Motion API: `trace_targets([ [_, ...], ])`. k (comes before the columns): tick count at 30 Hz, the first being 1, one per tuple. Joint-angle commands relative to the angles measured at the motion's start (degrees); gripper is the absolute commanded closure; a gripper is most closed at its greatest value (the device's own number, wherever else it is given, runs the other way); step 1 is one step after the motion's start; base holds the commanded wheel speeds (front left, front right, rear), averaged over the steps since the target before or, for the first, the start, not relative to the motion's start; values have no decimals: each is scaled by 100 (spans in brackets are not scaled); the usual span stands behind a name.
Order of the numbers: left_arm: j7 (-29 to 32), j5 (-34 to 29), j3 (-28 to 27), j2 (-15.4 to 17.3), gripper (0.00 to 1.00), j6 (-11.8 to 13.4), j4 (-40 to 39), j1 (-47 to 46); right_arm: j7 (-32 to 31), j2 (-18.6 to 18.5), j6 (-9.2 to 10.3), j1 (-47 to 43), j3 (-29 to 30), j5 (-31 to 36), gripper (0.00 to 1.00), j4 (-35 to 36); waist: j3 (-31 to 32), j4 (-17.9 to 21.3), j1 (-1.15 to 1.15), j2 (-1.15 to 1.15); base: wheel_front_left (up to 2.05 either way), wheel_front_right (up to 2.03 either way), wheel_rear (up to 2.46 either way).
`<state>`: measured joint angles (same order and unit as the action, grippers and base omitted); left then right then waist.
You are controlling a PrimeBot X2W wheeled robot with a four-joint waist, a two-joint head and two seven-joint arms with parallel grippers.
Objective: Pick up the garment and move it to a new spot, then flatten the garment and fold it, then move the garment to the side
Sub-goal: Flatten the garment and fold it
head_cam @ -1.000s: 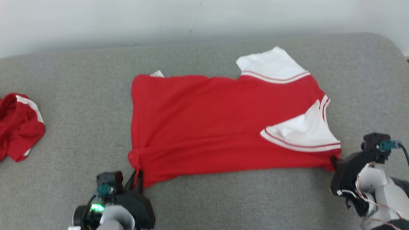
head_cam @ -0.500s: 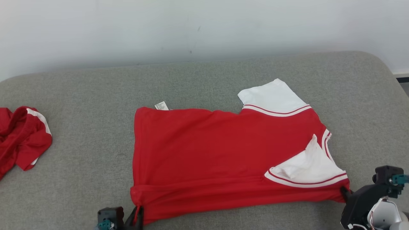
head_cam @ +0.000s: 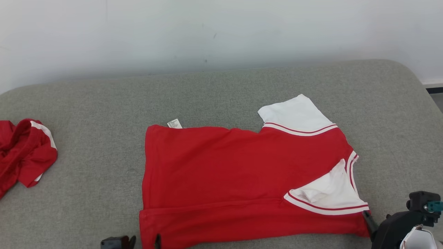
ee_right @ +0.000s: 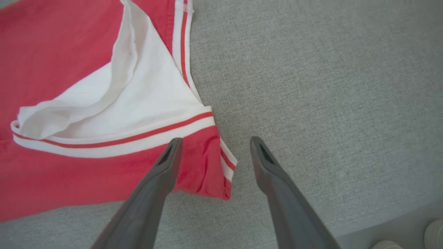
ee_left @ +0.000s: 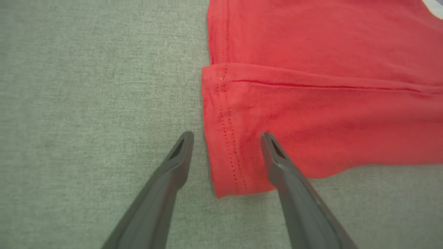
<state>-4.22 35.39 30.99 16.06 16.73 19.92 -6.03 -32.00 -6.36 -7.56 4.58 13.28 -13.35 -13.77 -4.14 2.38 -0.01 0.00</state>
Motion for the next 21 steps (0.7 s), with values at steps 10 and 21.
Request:
trace_targets([
  [10, 58, -3, -240, 339, 0, 49, -342, -428, 44, -225, 16, 766, -162, -84, 0, 196, -160, 34, 1, 0, 0, 0, 0],
  [21, 746, 14, -247, 430, 0, -501, 181, -2337, -9, -623, 16, 3043, -979, 38, 0, -875, -871, 57, 1, 0, 0, 0, 0],
])
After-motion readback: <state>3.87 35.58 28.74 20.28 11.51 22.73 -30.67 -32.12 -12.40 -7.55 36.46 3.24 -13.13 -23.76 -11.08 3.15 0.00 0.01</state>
